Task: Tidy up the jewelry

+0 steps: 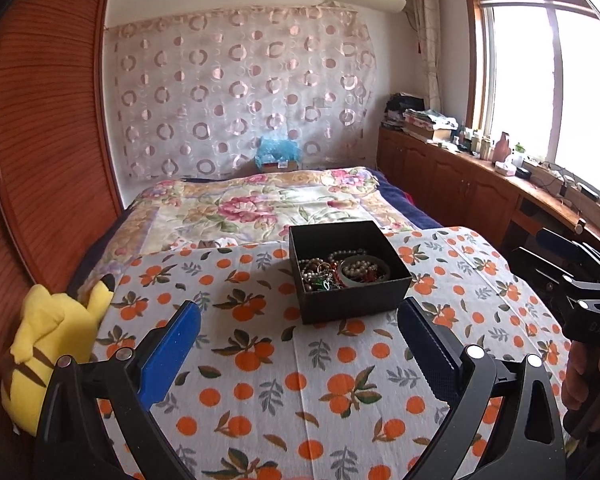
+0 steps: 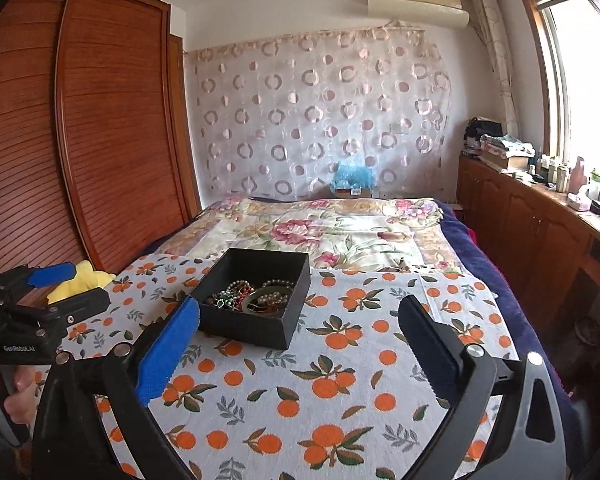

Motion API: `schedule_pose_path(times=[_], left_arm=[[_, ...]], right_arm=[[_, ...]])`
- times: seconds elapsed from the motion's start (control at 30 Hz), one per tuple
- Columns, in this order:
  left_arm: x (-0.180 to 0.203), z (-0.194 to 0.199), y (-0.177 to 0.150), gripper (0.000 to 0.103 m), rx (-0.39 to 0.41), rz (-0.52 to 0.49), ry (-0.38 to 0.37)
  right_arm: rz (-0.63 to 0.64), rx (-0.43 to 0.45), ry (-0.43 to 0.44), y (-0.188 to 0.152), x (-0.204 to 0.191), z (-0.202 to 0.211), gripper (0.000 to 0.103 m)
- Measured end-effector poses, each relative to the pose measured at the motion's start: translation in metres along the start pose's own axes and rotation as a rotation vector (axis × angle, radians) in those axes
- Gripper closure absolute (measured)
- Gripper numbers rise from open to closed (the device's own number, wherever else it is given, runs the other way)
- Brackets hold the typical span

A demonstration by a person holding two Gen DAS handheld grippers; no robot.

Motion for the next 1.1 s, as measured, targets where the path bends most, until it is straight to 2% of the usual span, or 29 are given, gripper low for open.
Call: schedule_pose_path(times=[0.2, 1.1], left_arm=[[-0.003, 0.009, 0.000, 0.008, 0.025, 0.013, 0.008], [-0.004, 0.017, -0.003, 0.008, 0.034, 0.009, 0.004]], right_arm=[[-0.012, 0.005, -0.004, -0.004, 0.001, 0.006, 0.003], [-0.009, 0.005, -0.004, -0.007, 0.002, 0.008, 0.003]])
Point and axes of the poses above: each gripper's, at about its wrist camera, not at the fingertips, and z roughly against the way its jaws point, x to its right, y to its top, the point moved 4 cm from there along -z, roughly the way its jaws point, and after that the axes turned 13 degrees about z, right-handed, at the moved point
